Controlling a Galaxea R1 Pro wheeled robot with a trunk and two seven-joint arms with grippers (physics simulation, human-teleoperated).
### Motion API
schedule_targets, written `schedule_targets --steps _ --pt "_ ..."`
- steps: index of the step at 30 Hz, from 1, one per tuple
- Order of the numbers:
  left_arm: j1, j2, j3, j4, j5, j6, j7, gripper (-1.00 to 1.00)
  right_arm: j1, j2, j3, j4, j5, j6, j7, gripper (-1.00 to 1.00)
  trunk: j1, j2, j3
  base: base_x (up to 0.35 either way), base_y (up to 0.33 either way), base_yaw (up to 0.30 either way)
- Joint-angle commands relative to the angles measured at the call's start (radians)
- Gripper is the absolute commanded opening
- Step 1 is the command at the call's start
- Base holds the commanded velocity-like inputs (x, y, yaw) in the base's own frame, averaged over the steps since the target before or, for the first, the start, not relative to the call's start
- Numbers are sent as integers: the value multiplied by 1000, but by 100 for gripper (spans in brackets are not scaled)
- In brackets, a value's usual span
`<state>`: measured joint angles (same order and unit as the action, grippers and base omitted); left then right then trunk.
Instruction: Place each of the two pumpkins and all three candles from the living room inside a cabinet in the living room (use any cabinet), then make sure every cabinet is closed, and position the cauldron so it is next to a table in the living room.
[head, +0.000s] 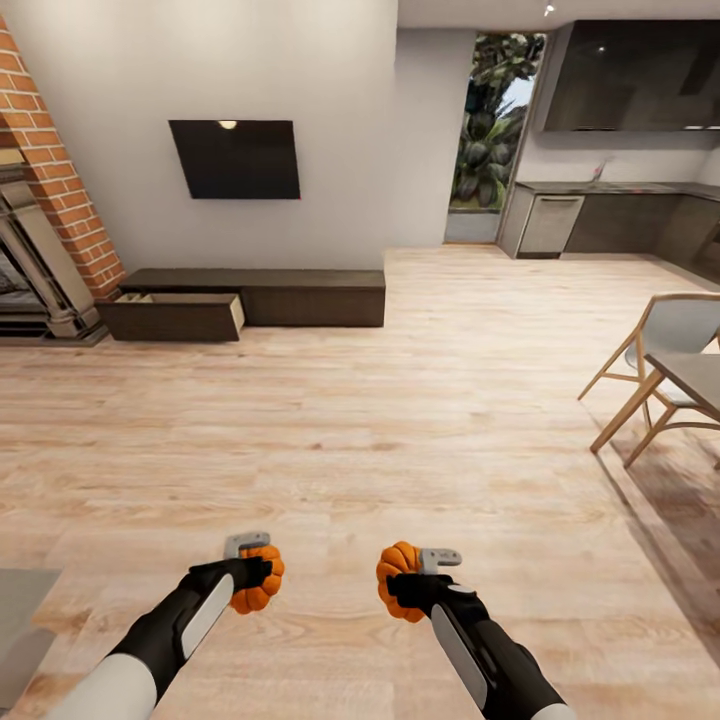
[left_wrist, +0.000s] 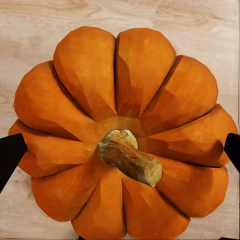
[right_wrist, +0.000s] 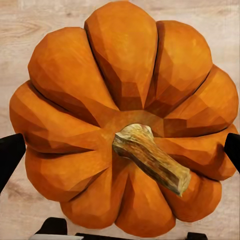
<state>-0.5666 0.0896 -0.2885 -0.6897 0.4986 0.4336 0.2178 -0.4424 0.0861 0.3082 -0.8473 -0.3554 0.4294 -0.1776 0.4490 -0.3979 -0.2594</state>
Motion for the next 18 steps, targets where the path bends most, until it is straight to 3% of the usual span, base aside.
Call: schedule_targets --steps 1,12,16,18 --pt "-1 1 -4 4 8 3 11 -100 -1 0 3 0 -11 2 -8 -100 1 -2 -2 273 0 0" --pt "-2 1 3 46 9 6 2 -100 -1 0 3 3 -11 2 -8 -100 1 -2 -2 316 0 0" --pt "-3 2 4 137 9 8 -66 -100 -1 -2 3 5 -11 1 -8 -100 1 -2 -2 334 0 0" --pt "-4 19 5 185 10 8 -117 -100 -1 -1 3 17 -11 0 -8 -100 1 -2 -2 335 0 0"
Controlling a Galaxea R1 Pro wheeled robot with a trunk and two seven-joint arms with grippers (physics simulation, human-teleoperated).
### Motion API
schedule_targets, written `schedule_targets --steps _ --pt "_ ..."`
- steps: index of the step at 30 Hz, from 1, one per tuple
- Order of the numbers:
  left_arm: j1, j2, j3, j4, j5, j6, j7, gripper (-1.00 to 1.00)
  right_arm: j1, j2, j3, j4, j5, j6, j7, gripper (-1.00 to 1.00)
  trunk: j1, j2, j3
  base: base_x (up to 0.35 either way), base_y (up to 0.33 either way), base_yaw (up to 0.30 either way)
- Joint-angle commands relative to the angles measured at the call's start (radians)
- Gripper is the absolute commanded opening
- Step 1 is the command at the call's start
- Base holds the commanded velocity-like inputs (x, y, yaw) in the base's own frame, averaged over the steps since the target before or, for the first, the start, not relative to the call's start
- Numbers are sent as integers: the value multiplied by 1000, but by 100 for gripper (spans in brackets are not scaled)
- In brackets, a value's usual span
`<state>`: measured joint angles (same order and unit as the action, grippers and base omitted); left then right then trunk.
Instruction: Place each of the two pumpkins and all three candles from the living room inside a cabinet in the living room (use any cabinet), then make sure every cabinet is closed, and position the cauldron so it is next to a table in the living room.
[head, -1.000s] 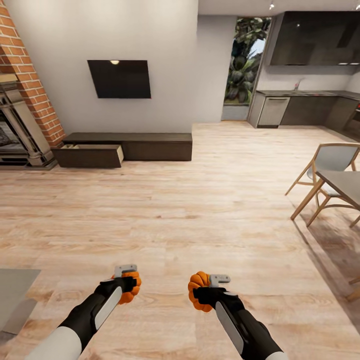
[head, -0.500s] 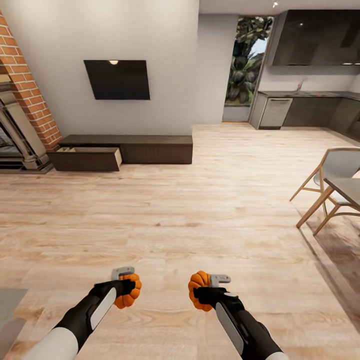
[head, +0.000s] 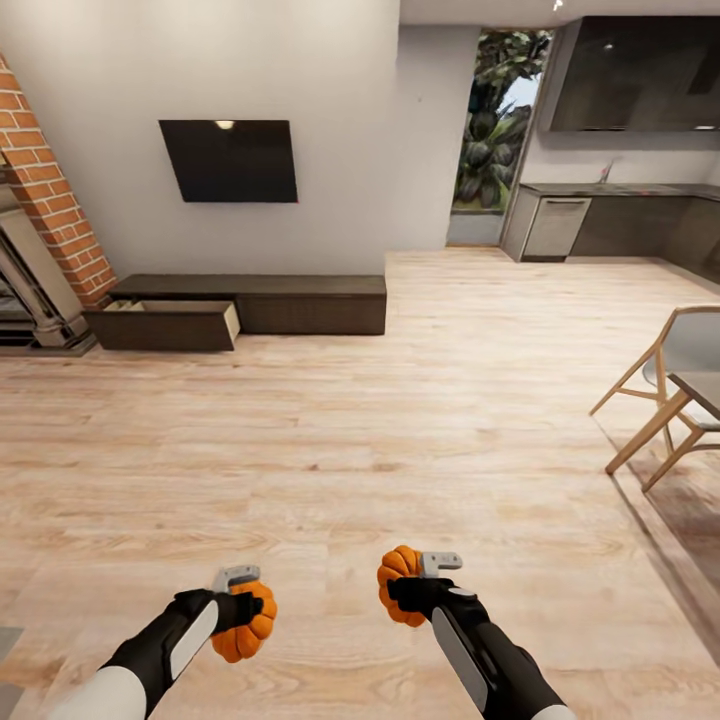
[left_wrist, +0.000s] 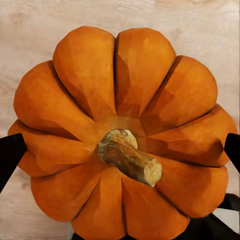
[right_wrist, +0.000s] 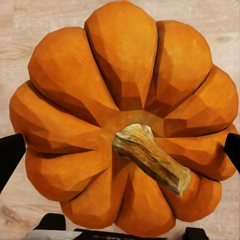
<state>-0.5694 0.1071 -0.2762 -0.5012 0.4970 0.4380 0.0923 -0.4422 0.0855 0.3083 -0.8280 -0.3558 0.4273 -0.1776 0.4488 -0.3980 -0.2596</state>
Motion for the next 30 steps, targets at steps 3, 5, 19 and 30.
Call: schedule_targets --steps 3,5,19,30 --pt "-1 9 -8 10 28 4 -5 -100 -1 0 4 5 -10 2 -8 -100 1 -2 -2 335 0 0" --pt "-1 10 -8 12 34 4 -7 -100 -1 0 4 6 -10 2 -8 -100 1 -2 -2 336 0 0" --pt "-1 14 -8 15 40 1 4 -100 -1 6 6 6 -9 4 -14 -100 1 -2 -5 335 0 18" --pt "0 16 -8 14 40 -1 7 -100 -1 8 6 7 -11 5 -22 -100 1 -2 -19 336 0 170"
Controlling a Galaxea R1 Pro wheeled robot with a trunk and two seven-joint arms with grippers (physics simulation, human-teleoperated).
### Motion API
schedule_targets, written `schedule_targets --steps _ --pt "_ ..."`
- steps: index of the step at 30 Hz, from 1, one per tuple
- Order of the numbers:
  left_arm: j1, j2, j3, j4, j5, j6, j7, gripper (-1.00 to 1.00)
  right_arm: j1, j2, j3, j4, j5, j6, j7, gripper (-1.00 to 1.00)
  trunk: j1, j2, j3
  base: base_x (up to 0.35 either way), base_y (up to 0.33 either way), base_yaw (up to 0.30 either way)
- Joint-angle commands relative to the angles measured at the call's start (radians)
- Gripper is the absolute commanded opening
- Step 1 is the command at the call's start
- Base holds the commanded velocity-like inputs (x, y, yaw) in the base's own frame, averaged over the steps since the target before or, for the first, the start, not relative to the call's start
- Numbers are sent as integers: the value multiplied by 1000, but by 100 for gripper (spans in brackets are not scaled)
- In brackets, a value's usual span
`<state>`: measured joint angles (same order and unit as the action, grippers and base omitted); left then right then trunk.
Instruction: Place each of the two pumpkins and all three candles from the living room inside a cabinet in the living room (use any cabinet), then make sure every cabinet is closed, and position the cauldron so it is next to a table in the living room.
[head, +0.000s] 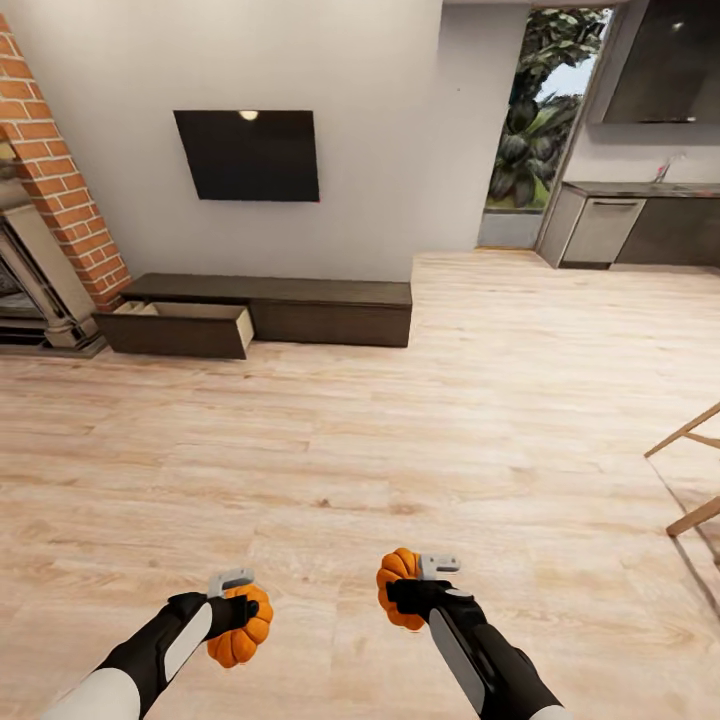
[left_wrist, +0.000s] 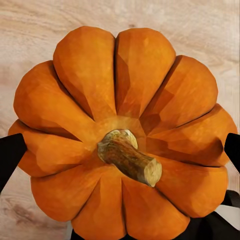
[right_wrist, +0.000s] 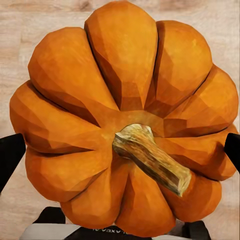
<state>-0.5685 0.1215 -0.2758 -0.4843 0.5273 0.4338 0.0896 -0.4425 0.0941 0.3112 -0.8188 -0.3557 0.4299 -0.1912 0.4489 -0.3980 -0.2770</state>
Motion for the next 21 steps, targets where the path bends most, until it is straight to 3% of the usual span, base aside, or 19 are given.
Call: schedule_targets --steps 1,15,21 --pt "-1 1 -8 -2 10 3 10 -100 -1 0 3 -2 -11 3 -8 -100 1 -2 -3 335 0 185" --pt "-1 1 -8 -3 10 3 10 -100 -1 0 6 -2 -9 2 -6 -100 1 -2 -22 333 31 184" --pt "-1 1 -8 -2 10 3 11 -100 -1 -1 6 -3 -10 3 -2 -100 1 -2 -24 324 106 49"
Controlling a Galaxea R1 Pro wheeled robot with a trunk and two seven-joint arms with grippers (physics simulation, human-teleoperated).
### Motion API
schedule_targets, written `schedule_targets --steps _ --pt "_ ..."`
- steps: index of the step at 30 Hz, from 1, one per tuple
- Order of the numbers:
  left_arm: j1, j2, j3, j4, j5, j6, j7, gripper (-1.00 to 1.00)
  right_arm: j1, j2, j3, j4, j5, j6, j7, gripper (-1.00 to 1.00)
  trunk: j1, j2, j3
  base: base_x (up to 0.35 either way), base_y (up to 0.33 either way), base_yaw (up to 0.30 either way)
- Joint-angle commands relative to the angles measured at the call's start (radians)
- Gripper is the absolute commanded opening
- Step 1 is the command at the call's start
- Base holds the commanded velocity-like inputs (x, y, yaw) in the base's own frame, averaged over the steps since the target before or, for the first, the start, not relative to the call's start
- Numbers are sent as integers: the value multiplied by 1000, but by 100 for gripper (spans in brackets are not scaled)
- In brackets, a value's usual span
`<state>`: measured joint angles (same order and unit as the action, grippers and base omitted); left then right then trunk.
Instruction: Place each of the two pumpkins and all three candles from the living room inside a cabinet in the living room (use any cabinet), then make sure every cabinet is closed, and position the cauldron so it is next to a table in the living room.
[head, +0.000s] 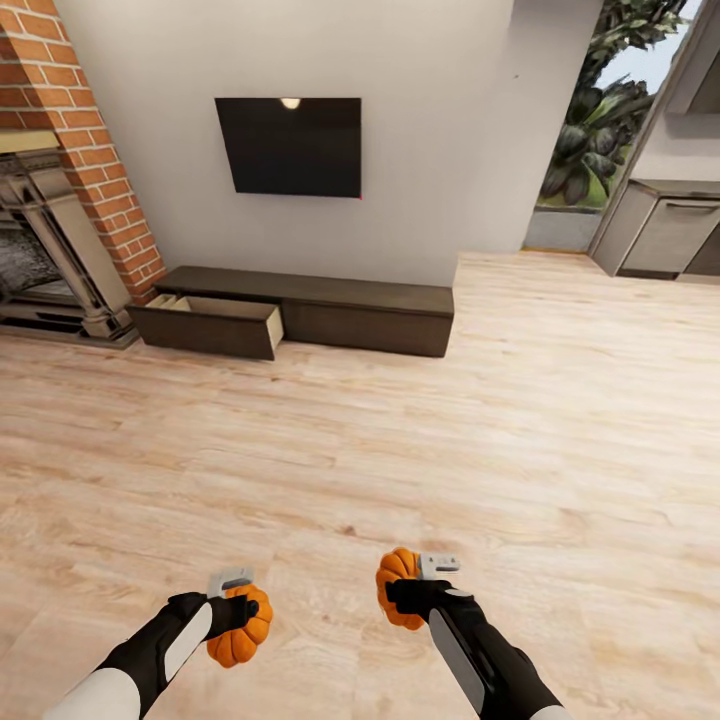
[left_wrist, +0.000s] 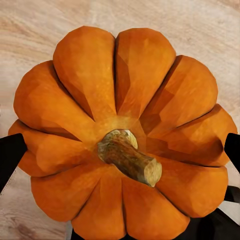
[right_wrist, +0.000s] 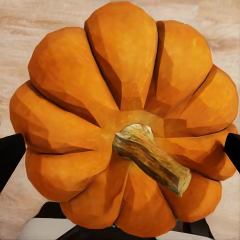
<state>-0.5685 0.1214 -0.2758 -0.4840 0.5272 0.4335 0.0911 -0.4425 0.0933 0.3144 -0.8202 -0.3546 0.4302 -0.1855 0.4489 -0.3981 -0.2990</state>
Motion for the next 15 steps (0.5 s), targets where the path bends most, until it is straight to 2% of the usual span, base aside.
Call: schedule_targets --steps 1,11,15 --pt "-1 1 -8 -3 10 4 10 -100 -1 -1 3 -2 -11 2 -8 -100 1 -2 -2 324 98 5" --pt "-1 1 -8 -3 10 3 10 -100 -1 -1 3 -2 -11 0 -8 -100 1 -2 -2 324 57 2" --pt "-1 1 -8 -3 10 2 10 -100 -1 -1 3 -2 -10 0 -8 -100 1 -2 -2 328 5 136"
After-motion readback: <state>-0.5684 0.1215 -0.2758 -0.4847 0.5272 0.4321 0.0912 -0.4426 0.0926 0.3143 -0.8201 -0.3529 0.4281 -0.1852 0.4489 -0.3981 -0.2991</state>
